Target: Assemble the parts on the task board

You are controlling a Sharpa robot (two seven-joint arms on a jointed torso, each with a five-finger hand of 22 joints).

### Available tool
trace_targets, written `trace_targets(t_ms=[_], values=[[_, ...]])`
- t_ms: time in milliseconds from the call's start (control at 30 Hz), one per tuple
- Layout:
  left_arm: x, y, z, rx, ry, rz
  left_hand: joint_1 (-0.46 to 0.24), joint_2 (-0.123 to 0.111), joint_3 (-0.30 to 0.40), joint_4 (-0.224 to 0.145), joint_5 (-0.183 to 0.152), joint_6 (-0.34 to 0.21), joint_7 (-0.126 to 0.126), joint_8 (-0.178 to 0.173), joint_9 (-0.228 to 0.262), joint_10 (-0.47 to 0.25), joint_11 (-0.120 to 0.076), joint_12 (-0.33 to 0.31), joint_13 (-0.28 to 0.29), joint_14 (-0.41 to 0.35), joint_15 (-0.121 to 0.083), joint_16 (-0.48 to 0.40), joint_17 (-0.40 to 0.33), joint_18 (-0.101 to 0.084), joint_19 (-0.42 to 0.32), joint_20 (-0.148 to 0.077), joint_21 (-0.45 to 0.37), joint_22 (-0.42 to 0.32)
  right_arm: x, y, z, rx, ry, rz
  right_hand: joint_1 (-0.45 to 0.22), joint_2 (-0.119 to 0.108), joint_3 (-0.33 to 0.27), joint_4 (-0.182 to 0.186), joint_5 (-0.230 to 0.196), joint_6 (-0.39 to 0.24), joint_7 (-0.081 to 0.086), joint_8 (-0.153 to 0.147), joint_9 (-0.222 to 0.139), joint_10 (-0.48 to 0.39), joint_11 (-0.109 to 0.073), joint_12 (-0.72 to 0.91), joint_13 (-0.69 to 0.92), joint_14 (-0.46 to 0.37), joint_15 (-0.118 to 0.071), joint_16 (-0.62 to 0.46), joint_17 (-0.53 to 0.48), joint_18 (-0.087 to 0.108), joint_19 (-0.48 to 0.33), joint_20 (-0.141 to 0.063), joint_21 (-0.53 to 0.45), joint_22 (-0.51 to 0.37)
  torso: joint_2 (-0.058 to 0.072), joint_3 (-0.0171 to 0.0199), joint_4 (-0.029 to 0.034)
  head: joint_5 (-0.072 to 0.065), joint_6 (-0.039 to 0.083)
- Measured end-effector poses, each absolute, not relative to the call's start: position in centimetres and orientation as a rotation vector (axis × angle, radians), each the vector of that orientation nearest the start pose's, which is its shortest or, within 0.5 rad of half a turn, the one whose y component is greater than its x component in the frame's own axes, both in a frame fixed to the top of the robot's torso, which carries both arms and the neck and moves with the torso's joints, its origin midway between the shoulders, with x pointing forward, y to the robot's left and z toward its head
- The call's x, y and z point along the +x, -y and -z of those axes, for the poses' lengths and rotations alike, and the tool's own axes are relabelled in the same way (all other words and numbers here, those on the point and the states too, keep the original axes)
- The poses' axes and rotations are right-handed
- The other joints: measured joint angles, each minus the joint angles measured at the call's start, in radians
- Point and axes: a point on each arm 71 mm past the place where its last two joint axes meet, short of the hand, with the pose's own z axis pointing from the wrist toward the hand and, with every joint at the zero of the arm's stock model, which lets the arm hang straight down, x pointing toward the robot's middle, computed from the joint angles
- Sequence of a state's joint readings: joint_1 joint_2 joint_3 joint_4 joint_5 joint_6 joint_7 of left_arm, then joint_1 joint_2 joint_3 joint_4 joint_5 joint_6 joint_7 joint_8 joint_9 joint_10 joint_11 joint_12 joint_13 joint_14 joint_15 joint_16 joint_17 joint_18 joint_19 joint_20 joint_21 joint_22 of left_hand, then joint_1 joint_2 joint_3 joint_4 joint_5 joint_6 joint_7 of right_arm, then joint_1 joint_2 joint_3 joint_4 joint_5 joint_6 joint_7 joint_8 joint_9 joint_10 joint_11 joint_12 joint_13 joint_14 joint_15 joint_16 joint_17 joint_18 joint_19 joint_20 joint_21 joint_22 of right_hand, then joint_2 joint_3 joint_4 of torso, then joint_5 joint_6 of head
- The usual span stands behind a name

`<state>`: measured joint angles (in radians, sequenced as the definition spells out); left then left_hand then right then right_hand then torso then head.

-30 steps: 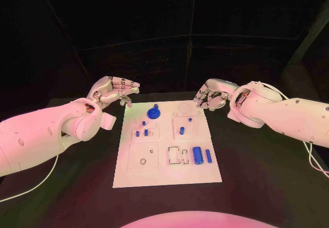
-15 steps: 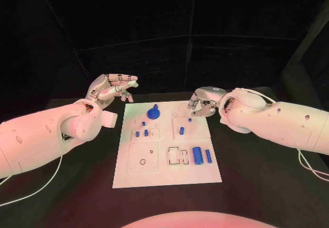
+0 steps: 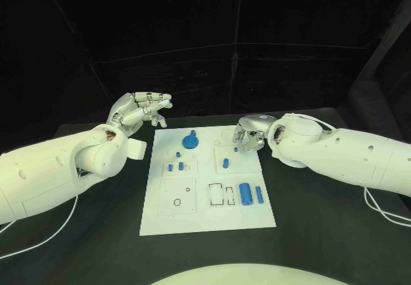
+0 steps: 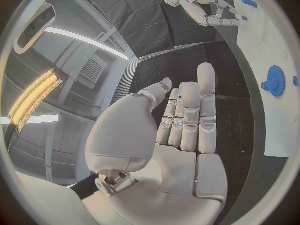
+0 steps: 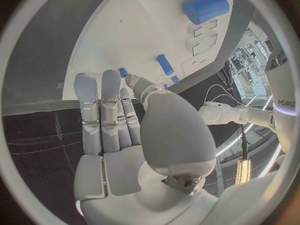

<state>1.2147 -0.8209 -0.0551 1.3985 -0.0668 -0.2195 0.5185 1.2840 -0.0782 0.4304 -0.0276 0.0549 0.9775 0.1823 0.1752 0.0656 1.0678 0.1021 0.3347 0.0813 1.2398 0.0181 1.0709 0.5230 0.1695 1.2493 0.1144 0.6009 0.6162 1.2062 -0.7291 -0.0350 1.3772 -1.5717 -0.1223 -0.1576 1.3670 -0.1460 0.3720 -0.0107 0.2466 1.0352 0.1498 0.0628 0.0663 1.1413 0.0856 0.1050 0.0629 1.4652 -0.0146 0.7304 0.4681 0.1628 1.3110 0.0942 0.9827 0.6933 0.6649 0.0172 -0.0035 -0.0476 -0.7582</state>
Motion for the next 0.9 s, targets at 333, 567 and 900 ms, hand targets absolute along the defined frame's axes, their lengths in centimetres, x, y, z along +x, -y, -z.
trace_targets(t_ms=[333, 567, 900], values=[[51.1, -23.2, 17.4, -0.962, -1.327, 1.590, -0.004, 0.004, -0.014, 0.008, 0.000, -0.011, 0.003, -0.005, 0.000, -0.012, 0.005, 0.000, 0.000, -0.007, 0.000, 0.000, -0.001, 0.000, -0.004, 0.004, -0.005, -0.004, 51.0, 17.9, 20.9, -0.324, -1.855, -0.468, 0.000, 0.000, 0.015, -0.001, 0.000, 0.006, 0.004, 0.000, 0.001, 0.000, 0.000, 0.010, 0.000, 0.000, 0.000, 0.033, 0.016, 0.000, -0.003, -0.003, 0.039, 0.040, 0.000, -0.0006, 0.0009, 0.003, -0.005], [51.1, -23.1, 17.4, -0.963, -1.327, 1.590, -0.005, 0.005, -0.017, 0.011, 0.000, -0.011, 0.003, -0.005, 0.000, -0.016, 0.009, 0.000, 0.000, -0.011, 0.004, 0.000, -0.002, 0.000, -0.004, 0.004, -0.005, -0.005, 51.0, 17.7, 21.2, -0.338, -1.876, -0.455, 0.000, 0.000, 0.021, -0.001, 0.000, 0.010, 0.002, 0.003, 0.001, 0.008, 0.000, 0.011, 0.000, 0.000, 0.000, 0.051, 0.035, 0.000, -0.003, -0.003, 0.049, 0.054, 0.000, -0.0006, 0.0009, 0.006, -0.006], [51.1, -23.3, 17.4, -0.965, -1.327, 1.587, -0.005, 0.005, -0.017, 0.011, 0.000, -0.018, 0.003, -0.005, 0.000, -0.020, 0.006, 0.000, 0.000, -0.011, 0.004, 0.000, -0.002, 0.000, -0.004, 0.004, -0.004, -0.006, 51.1, 17.4, 21.2, -0.351, -1.877, -0.447, -0.005, 0.005, 0.029, 0.001, 0.000, 0.024, 0.002, 0.003, 0.002, 0.015, -0.003, 0.016, 0.000, 0.000, 0.000, 0.072, 0.048, 0.000, -0.007, 0.000, 0.066, 0.069, 0.001, -0.0004, 0.0010, 0.006, -0.004]])
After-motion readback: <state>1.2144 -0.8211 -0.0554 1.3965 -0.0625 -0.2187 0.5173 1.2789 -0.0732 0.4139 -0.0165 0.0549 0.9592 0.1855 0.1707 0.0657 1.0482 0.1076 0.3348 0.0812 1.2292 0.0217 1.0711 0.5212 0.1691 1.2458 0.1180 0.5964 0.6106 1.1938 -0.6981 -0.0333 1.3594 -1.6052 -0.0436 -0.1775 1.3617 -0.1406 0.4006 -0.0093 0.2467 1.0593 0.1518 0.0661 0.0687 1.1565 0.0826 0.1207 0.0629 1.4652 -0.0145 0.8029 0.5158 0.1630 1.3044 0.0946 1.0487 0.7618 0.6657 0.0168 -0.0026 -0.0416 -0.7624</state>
